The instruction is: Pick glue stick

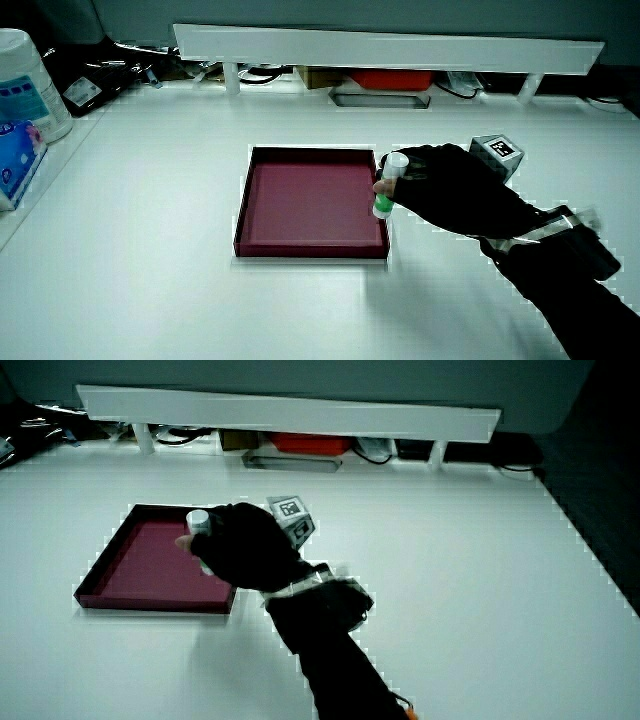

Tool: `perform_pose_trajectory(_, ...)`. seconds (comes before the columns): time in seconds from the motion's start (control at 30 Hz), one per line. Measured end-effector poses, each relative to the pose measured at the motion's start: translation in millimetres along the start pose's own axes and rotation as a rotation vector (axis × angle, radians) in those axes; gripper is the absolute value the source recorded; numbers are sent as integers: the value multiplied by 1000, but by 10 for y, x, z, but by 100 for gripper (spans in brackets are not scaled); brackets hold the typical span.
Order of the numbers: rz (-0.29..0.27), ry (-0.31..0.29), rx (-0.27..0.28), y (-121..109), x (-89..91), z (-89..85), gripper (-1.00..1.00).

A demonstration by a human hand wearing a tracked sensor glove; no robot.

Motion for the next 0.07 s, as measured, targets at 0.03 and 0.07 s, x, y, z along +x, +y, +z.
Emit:
perform_pose_trajectory(0.03,1,-7,0,-26,-19,26,100)
perform_pose_trajectory(0.07,-12,6,0,-62,-70,43,100)
